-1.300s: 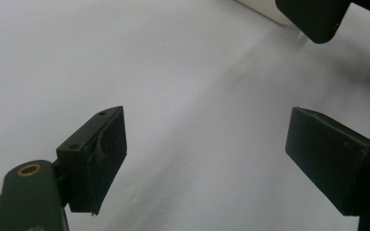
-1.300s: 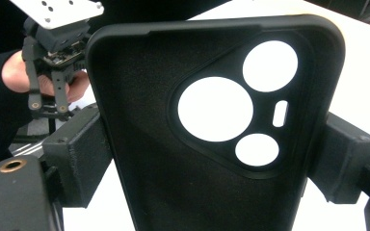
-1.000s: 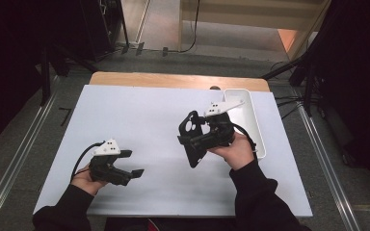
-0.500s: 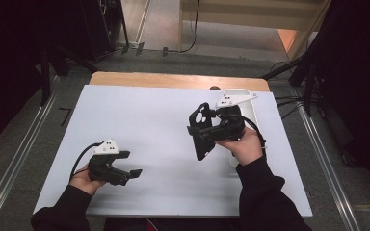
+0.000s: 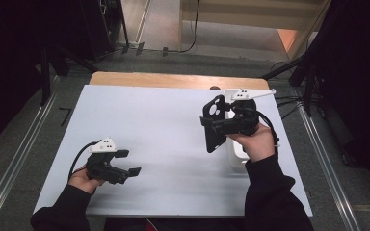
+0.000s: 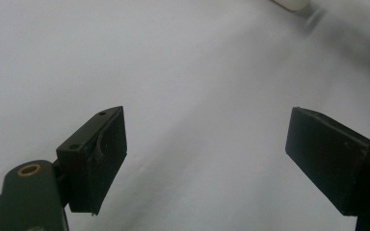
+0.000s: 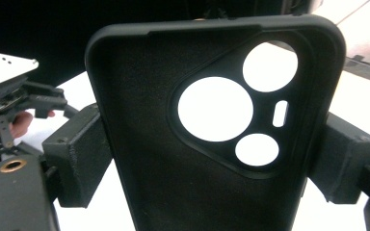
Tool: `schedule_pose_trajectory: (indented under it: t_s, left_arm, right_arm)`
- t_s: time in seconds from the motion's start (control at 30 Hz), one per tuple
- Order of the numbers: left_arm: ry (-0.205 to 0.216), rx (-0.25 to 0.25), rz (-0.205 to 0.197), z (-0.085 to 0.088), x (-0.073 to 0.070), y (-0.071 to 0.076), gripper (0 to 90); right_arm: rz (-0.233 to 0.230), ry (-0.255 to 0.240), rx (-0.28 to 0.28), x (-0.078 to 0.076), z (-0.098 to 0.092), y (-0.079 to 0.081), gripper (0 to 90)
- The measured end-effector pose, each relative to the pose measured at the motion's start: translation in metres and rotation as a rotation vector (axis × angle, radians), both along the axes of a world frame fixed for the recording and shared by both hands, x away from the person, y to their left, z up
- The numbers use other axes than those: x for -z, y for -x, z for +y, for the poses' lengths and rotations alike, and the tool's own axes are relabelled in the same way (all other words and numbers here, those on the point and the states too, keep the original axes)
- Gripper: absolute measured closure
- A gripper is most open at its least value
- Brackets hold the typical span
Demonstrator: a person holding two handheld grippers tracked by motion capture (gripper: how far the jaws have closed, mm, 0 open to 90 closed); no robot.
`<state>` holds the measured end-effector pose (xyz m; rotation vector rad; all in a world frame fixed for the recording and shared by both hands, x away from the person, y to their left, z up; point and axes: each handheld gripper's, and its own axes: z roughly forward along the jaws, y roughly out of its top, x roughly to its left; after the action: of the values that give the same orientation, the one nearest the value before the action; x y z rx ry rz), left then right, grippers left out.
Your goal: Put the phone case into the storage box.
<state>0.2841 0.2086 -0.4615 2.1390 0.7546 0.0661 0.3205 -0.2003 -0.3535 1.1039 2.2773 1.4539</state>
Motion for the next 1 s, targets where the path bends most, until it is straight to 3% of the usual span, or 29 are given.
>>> schedule_pose_trajectory:
  t_s: [0.5,0.73,1.0]
  left_arm:
    - [-0.002,0.001,0.011,0.000,0.000,0.000,14.2]
    - [0.001,-0.001,0.009,0.000,0.000,-0.001,14.2]
    - [0.011,-0.002,0.007,0.001,0.000,-0.001,14.2]
  right_arm:
    - [-0.022,-0.051,0.124,-0.010,-0.035,0.002,12.1]
    - [-0.042,-0.048,0.185,-0.012,-0.045,0.001,12.2]
    - [-0.082,-0.025,0.309,-0.009,-0.051,-0.004,12.2]
